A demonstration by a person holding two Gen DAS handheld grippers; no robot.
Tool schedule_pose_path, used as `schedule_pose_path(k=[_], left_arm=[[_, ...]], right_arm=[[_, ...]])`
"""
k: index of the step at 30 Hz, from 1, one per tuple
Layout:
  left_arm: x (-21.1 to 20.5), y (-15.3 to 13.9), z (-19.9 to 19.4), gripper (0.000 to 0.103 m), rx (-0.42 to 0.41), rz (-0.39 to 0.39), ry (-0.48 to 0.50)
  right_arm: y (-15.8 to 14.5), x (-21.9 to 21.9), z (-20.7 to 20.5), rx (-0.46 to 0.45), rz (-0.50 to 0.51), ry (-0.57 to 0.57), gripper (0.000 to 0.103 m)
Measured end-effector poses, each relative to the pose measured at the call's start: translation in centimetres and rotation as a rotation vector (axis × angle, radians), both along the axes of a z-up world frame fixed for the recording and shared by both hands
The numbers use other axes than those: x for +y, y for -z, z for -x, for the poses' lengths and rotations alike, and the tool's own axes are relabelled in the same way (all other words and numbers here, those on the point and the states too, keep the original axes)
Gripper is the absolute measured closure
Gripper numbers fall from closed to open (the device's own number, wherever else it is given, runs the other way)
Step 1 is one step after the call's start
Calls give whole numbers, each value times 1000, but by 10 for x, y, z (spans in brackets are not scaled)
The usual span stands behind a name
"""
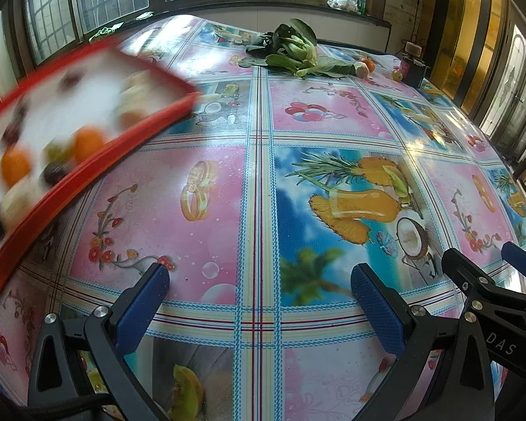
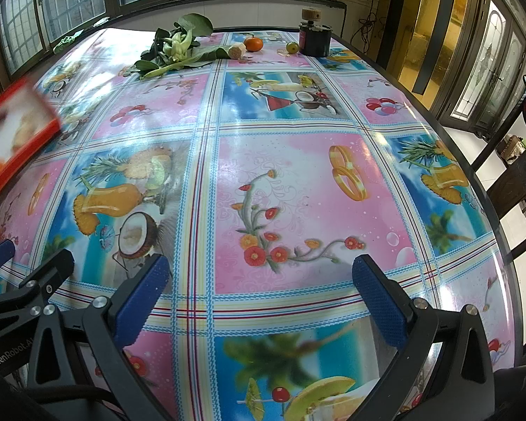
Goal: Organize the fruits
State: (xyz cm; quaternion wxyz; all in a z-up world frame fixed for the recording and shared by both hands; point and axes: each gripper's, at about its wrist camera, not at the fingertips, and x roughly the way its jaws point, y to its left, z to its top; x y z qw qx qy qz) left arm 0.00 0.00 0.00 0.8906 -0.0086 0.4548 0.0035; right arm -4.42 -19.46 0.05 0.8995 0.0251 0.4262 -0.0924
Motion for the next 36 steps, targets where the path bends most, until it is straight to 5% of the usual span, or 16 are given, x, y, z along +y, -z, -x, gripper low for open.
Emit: schedule_pose_path(k=[36], left_arm=[[-2,1,-1,0,0,0,0]], right_arm=[[0,-1,-1,0,-1,0,0]])
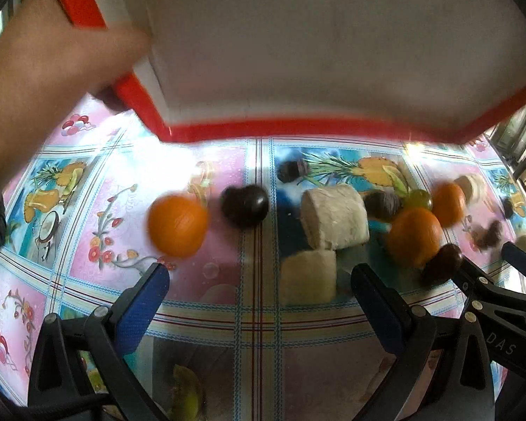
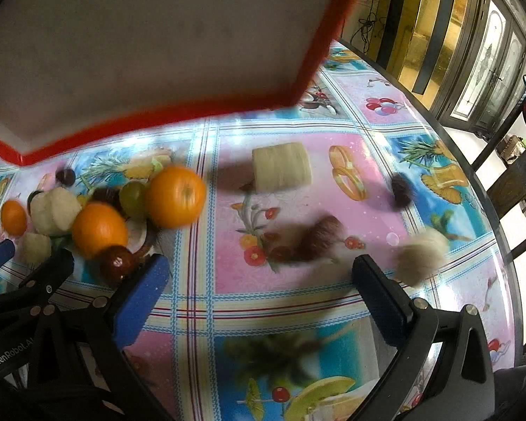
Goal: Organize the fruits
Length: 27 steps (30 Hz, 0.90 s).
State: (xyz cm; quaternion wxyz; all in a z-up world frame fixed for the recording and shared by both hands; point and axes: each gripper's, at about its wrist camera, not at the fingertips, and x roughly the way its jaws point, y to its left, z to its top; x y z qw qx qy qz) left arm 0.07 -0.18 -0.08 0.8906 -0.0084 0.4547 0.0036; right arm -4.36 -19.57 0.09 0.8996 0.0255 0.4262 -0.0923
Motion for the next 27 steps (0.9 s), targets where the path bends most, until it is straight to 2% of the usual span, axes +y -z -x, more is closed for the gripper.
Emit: schedule_pose_path(k=[27], left_arm=[[-1,2,1,0,0,0,0]], right_arm=[[1,1,1,0,0,0,0]])
